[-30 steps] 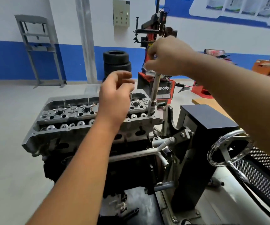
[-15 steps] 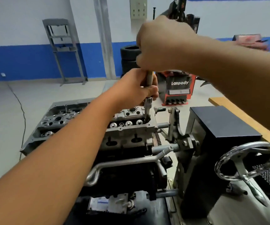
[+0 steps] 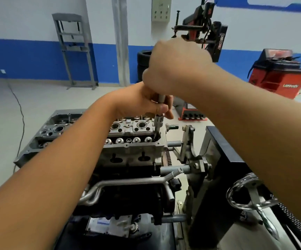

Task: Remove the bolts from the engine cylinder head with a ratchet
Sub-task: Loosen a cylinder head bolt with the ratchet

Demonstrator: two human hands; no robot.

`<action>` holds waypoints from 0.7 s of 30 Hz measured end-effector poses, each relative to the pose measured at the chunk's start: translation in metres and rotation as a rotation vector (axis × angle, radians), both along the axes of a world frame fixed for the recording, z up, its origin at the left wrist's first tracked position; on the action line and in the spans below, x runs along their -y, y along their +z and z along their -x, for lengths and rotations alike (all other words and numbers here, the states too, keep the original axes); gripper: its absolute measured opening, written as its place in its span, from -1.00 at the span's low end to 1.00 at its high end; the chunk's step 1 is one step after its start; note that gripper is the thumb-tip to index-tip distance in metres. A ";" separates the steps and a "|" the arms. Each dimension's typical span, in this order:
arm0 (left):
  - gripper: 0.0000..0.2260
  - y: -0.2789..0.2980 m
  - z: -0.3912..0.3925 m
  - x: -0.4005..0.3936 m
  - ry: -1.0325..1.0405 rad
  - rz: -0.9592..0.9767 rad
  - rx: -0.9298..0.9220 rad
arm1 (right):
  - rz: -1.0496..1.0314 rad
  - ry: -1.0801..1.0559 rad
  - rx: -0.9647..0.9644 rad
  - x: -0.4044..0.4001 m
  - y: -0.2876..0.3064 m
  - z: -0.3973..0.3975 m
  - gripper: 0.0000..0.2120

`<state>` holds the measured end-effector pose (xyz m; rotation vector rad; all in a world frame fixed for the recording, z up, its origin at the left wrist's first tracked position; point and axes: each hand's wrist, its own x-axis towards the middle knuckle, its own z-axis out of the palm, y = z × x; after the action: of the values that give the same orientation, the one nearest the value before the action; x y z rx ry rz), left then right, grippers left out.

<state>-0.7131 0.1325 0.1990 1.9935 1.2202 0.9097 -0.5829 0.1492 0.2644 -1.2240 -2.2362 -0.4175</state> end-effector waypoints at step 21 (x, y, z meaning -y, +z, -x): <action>-0.84 -0.018 -0.046 -0.021 0.182 -0.377 0.644 | -0.259 0.217 -0.200 -0.006 -0.021 0.002 -0.67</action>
<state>-0.6675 0.1536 0.1809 1.6435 0.9035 1.8092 -0.5850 0.1556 0.2436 -0.8416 -2.0424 -0.4602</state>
